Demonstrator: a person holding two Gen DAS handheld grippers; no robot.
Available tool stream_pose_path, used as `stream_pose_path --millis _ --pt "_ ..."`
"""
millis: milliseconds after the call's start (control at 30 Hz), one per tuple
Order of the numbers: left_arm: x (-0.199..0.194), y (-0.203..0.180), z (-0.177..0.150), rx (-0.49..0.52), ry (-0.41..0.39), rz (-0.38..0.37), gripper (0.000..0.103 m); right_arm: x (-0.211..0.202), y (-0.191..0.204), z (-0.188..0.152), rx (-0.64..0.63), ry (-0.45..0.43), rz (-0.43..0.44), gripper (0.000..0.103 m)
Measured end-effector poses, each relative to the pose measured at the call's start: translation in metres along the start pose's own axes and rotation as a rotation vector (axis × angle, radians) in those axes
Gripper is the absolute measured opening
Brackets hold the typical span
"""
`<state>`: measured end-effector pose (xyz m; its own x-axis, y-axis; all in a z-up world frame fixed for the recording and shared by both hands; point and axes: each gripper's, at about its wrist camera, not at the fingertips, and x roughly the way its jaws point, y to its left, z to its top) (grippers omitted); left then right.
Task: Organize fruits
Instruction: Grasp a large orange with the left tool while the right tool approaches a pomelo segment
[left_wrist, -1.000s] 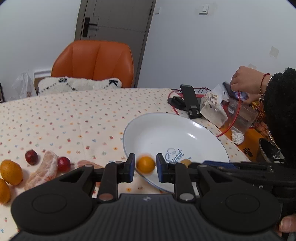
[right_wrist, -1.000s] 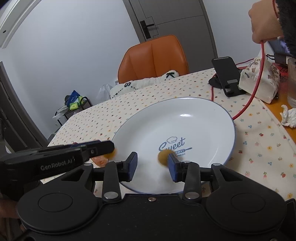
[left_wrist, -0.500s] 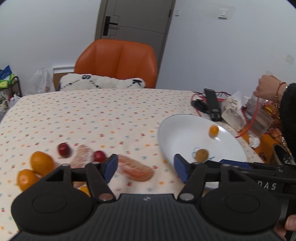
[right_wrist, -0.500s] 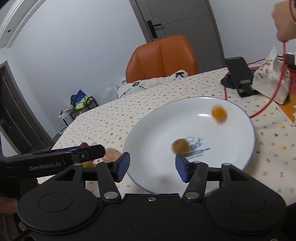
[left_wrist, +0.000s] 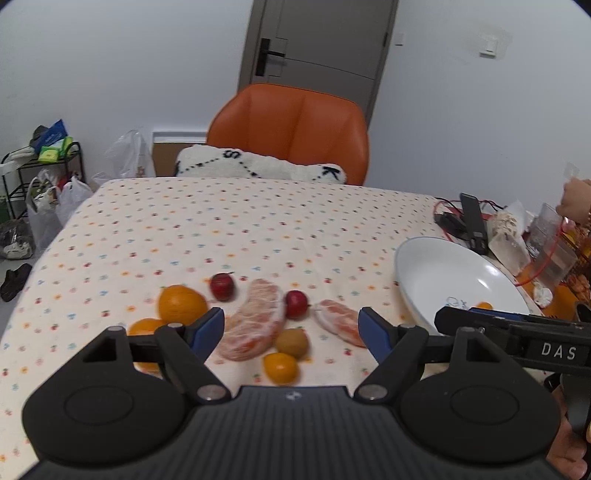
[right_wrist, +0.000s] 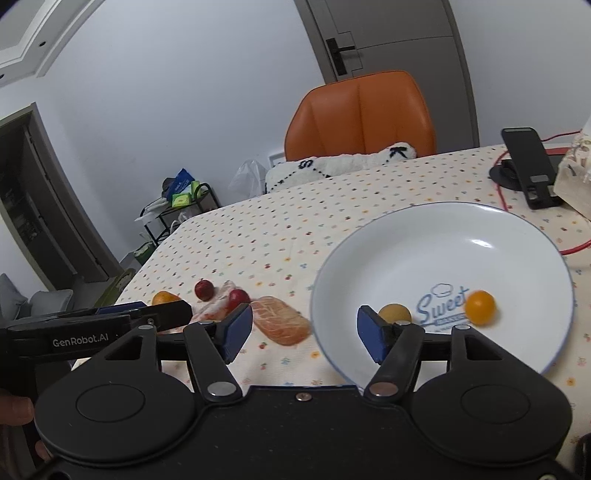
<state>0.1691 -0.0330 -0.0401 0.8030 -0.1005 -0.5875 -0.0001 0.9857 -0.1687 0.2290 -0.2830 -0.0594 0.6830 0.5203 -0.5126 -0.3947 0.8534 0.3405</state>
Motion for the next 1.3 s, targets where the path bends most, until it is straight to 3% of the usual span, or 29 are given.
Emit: stream_pose_path --millis 1000,1300 --pt "-0.02 0.079 -0.022 -0.12 -0.004 0.097 0.078 0.031 0.057 -0.009 -0.105 0.062 0.058 0.067" --pt "-0.009 0.092 -0.024 -0.143 -0.002 0.072 0.076 0.045 0.065 -0.009 -0.112 0.093 0.056 0.063"
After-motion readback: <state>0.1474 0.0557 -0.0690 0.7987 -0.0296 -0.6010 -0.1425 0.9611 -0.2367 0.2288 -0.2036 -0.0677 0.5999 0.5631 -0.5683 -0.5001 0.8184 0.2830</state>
